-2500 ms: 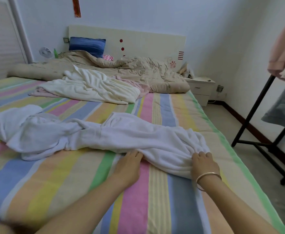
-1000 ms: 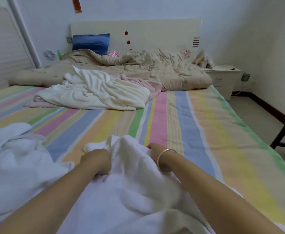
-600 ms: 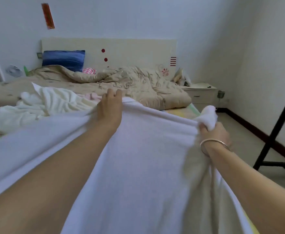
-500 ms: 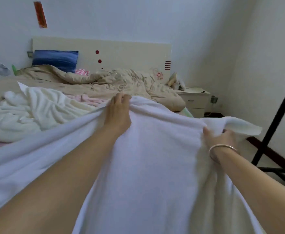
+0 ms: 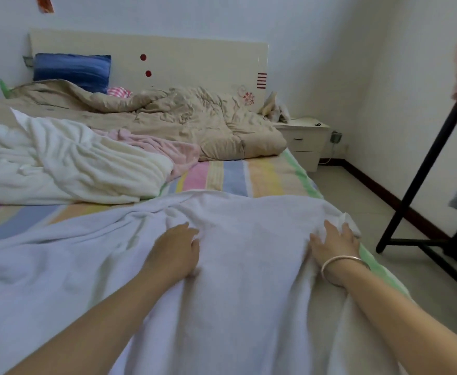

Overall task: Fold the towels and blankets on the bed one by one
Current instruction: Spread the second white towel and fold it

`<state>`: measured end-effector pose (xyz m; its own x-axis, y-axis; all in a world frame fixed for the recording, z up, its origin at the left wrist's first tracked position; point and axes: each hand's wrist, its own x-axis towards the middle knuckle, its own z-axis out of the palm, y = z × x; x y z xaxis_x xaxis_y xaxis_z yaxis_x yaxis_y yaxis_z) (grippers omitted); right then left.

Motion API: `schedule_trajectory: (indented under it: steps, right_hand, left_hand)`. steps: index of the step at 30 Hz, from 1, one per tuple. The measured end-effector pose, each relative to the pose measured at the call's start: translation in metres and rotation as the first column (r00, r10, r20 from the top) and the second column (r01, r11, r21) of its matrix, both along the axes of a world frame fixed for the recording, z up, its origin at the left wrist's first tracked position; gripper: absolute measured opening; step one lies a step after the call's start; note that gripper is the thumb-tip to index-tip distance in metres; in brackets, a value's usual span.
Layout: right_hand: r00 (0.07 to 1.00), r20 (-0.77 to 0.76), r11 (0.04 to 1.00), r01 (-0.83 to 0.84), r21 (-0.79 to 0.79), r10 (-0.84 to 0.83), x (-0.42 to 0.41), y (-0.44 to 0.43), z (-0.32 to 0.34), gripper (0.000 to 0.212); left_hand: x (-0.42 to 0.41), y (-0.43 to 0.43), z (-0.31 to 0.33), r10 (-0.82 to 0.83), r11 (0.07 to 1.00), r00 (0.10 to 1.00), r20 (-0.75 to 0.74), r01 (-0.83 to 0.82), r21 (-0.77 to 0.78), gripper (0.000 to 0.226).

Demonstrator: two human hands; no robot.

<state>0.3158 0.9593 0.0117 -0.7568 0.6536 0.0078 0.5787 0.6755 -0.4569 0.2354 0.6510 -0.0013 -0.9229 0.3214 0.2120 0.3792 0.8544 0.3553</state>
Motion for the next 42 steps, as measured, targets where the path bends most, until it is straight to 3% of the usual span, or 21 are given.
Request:
schedule_trajectory:
  steps: [4, 9, 12, 14, 15, 19, 23, 26, 30, 33, 37, 42]
  right_hand:
    - [0.996, 0.066, 0.998, 0.060, -0.022, -0.058, 0.058, -0.008, 0.013, 0.069]
    - [0.982, 0.090, 0.972, 0.176, -0.154, -0.164, 0.150, -0.002, 0.028, 0.065]
    - [0.986, 0.058, 0.909, 0.166, -0.382, -0.156, 0.199, -0.008, 0.033, 0.042]
    - [0.980, 0.156, 0.796, 0.190, -0.574, -0.122, 0.233, -0.020, 0.029, 0.033]
    - [0.975, 0.210, 0.791, 0.181, -0.584, -0.069, 0.244, -0.025, 0.026, 0.034]
    - [0.961, 0.234, 0.917, -0.045, -0.397, 0.149, 0.283, -0.060, 0.040, 0.036]
    - [0.936, 0.230, 0.928, -0.188, -0.320, 0.268, 0.315, -0.085, 0.047, 0.021]
    - [0.993, 0.090, 0.967, -0.056, -0.248, 0.080, 0.348, -0.081, 0.046, 0.017]
    - [0.987, 0.032, 0.977, 0.158, -0.145, -0.155, 0.410, -0.063, 0.035, 0.023]
    - [0.967, 0.079, 0.958, 0.251, -0.141, -0.242, 0.444, -0.063, 0.018, 0.030]
    - [0.938, 0.016, 0.932, 0.346, -0.112, -0.346, 0.467, -0.072, 0.007, 0.032]
    - [0.924, 0.026, 0.924, 0.382, -0.009, -0.381, 0.482, -0.081, -0.002, 0.022]
  left_hand:
    - [0.081, -0.025, -0.005, -0.089, 0.994, 0.992, 0.089, 0.082, 0.078, 0.049]
    - [0.181, -0.066, 0.000, -0.063, 0.978, 0.995, 0.072, 0.047, 0.203, 0.037]
    - [0.235, -0.086, 0.000, -0.049, 0.956, 0.998, -0.030, 0.056, 0.288, 0.033]
    - [0.272, -0.093, 0.003, -0.060, 0.935, 0.994, -0.087, 0.087, 0.344, 0.028]
    - [0.288, -0.095, 0.005, -0.084, 0.927, 0.989, -0.118, 0.121, 0.355, 0.028]
    - [0.346, -0.103, 0.009, -0.204, 0.900, 0.960, -0.194, 0.262, 0.350, 0.030]
    - [0.384, -0.115, 0.014, -0.250, 0.887, 0.927, -0.280, 0.335, 0.318, 0.020]
    - [0.391, -0.132, 0.013, -0.226, 0.899, 0.925, -0.304, 0.319, 0.301, 0.019]
    - [0.381, -0.150, 0.010, 0.003, 0.926, 0.985, -0.172, 0.062, 0.373, 0.016]
    - [0.380, -0.149, 0.006, 0.104, 0.947, 0.993, -0.059, -0.081, 0.312, 0.017]
    - [0.381, -0.145, 0.008, 0.141, 0.965, 0.989, -0.051, -0.126, 0.228, 0.014]
    - [0.369, -0.156, 0.009, 0.175, 0.929, 0.984, -0.026, -0.156, 0.335, 0.018]
